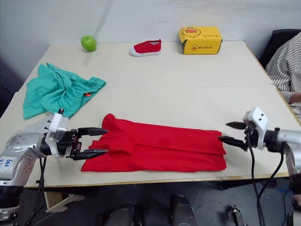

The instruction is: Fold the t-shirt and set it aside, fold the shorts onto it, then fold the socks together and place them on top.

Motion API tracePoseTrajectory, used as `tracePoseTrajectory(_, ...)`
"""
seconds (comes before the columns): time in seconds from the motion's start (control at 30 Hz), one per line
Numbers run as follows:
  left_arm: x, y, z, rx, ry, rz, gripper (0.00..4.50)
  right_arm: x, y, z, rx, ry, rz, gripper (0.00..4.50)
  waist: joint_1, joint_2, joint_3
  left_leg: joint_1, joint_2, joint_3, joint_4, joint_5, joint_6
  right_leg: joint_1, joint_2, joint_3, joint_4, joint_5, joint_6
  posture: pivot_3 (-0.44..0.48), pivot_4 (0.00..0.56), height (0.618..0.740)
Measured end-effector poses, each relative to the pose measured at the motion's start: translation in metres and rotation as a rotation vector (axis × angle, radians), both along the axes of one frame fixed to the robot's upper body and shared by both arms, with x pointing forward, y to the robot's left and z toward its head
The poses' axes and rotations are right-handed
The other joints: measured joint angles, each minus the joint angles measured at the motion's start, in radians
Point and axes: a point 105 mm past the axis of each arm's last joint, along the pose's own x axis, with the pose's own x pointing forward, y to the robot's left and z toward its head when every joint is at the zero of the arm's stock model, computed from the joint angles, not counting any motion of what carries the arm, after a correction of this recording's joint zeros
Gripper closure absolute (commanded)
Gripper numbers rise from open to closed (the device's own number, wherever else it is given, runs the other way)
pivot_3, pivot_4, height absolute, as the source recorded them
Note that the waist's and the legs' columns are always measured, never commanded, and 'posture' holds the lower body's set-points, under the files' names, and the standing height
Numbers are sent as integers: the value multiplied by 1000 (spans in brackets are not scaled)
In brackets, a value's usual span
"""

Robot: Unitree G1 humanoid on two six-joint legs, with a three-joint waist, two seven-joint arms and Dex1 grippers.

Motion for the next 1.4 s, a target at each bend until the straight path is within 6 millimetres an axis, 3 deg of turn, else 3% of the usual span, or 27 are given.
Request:
tracePoseTrajectory(0.17, -4, -12, -1, -84, 12, -11, 34, 17, 5, -14, -38, 84, 37, 0, 1, 1, 1, -1, 0, 0, 0, 0, 0, 0, 0, 0, 2, 0, 0, 0, 150, 740)
tracePoseTrajectory(0.27, -10, -14, -2, -108, 18, -18, 0, 24, 15, -13, -49, 118, 95, 619, 0, 1, 1, -1, 0, 0, 1, 0, 0, 0, 0, 0, 2, 0, 0, 0, 150, 740)
tracePoseTrajectory(0.43, -13, -14, -4, -108, 21, -8, 0, 17, 27, -16, -54, 227, 209, 2348, 0, 1, 1, 0, 1, 0, 1, 0, 0, 0, 0, 0, 2, 0, 0, 0, 150, 740)
tracePoseTrajectory(0.63, -10, -8, -4, -107, -3, 53, 0, 22, 26, -14, -124, 251, 219, 4490, 0, 2, 1, -1, 0, 0, 1, 0, 0, 0, -1, 0, 2, 0, 0, 0, 150, 740)
tracePoseTrajectory(0.8, 0, 1, -3, -125, -41, 164, 0, 45, 20, 3, -255, 165, 152, 4490, -4, 3, 1, -1, 0, 0, 1, 0, 0, -1, -2, 1, 2, 0, 0, 0, 150, 740)
tracePoseTrajectory(1.0, 12, 21, -7, -133, -81, 366, 0, 96, 32, 50, -348, -136, -42, 4490, -22, 3, 2, -2, 1, 0, 0, 0, -2, -2, -1, 0, 4, 0, 0, 0, 150, 740)
tracePoseTrajectory(1.17, 13, 29, -17, -99, -73, 443, 0, 111, 36, 45, -396, -214, -143, 4490, -23, 4, 2, -3, 0, 0, -1, 0, -2, -2, -1, 0, 3, 0, 0, 0, 150, 740)
tracePoseTrajectory(1.27, 20, 32, -17, -85, -78, 466, 0, 109, 36, 40, -357, -174, -146, 3821, -21, 4, 2, -3, 0, 0, -1, 0, -1, -2, -1, 0, 3, 0, 0, 0, 150, 740)
tracePoseTrajectory(1.4, 41, 36, -15, -60, -70, 471, 0, 106, 26, 47, -314, -167, -171, 2459, -21, 4, 2, -3, 0, 1, -1, 0, -1, -1, -1, -1, 3, 0, 0, 0, 150, 740)
